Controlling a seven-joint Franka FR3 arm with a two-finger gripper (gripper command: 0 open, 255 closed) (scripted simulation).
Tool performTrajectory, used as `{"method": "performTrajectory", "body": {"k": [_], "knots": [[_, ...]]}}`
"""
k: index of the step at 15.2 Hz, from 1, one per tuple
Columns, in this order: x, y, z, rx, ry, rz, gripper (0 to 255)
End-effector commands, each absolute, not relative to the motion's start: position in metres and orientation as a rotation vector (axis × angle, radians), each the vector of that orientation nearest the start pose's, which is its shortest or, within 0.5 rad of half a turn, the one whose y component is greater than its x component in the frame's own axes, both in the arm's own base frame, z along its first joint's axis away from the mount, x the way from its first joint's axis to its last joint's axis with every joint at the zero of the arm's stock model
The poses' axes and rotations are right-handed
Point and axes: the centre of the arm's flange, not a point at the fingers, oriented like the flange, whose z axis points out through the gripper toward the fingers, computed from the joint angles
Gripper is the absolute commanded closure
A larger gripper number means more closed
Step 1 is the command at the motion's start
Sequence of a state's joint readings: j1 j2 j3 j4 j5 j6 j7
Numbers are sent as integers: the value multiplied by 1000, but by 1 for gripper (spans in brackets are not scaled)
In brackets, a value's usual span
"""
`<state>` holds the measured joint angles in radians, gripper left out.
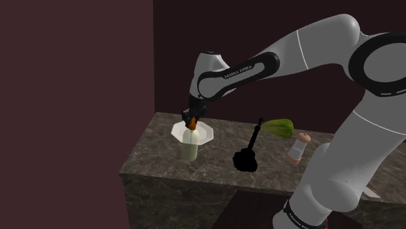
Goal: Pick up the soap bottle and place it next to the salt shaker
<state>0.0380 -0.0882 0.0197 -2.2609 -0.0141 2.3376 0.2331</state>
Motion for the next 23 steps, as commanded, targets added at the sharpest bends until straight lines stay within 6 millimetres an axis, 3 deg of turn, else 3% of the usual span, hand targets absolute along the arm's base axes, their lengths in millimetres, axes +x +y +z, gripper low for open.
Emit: {"method": "performTrajectory", "body": {"k": [1,23], "knots": [[521,30,420,-3109,259,-257,255],[521,30,536,-3109,259,-257,255]]}}
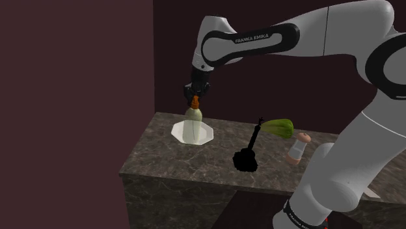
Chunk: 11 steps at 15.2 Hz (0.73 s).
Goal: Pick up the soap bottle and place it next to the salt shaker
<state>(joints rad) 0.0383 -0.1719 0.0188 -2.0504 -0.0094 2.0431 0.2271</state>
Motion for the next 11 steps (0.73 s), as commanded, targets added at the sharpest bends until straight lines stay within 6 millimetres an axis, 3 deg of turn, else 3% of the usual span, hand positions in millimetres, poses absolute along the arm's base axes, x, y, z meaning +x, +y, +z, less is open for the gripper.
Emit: {"method": "performTrajectory", "body": {"k": [1,11], "knots": [[521,30,541,-3109,259,-257,255],[521,30,594,-3109,259,-257,255]]}}
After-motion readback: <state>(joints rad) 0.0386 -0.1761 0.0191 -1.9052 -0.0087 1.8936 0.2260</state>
